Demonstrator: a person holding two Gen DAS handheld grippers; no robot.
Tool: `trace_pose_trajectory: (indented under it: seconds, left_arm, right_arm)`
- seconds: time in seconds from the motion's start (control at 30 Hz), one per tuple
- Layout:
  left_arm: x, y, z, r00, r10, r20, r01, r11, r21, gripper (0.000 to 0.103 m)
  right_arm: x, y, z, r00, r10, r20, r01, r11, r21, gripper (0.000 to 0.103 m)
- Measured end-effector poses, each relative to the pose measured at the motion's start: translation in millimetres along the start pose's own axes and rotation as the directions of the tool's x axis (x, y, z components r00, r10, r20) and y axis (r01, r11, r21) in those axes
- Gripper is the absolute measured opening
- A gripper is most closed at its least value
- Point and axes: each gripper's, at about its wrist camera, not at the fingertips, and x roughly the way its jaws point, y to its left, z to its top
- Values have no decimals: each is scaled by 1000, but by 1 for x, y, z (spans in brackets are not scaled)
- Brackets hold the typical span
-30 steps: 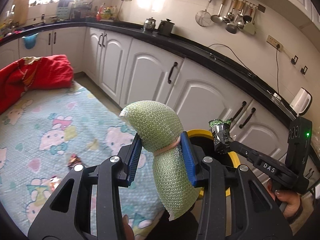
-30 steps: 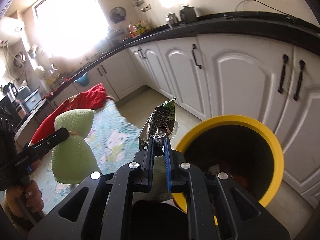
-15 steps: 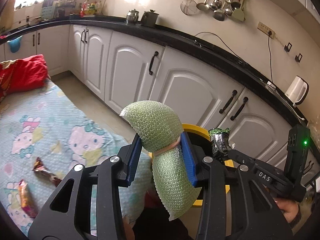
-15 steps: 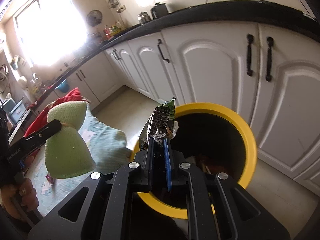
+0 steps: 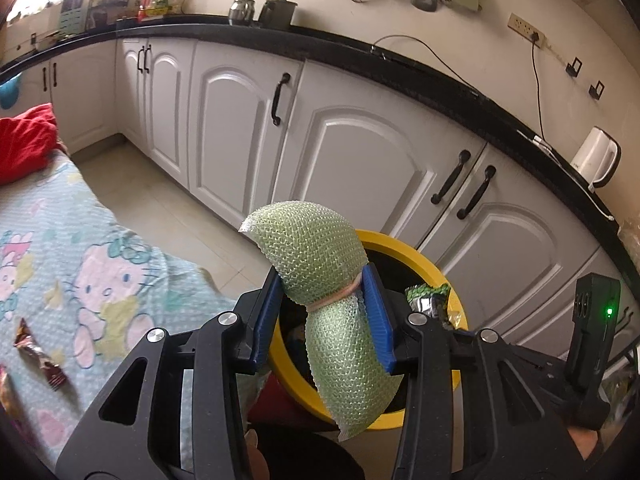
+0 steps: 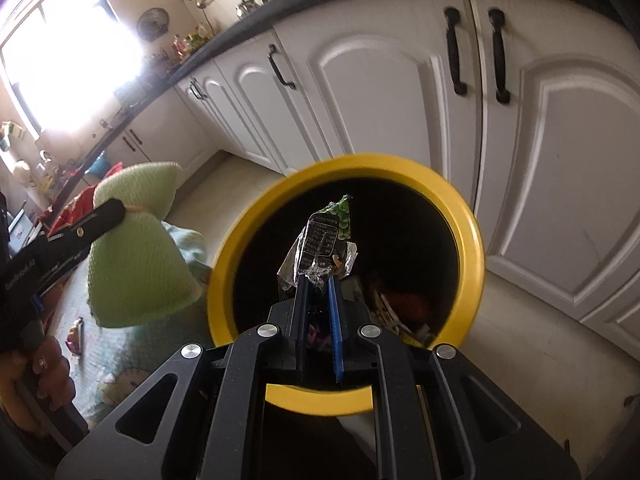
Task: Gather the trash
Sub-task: 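Carry the scrubber and dark wrapper in both tools over the yellow bin, then open both tools to drop the scrubber and dark wrapper into the bin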
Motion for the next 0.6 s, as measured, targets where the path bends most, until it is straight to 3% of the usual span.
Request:
trace_pose_trajectory:
  seconds: [0.53, 0.6]
  left_arm:
    - [43, -11, -4, 997, -9, -73, 9, 1000, 6, 38]
    - [45, -9, -5, 997, -9, -79, 9, 1000, -3, 40]
  right_arm:
    - [12, -15, -5, 999, -27, -38, 29, 997, 66, 14]
    - [12, -16, -4, 999, -29, -34, 32, 997, 77, 20]
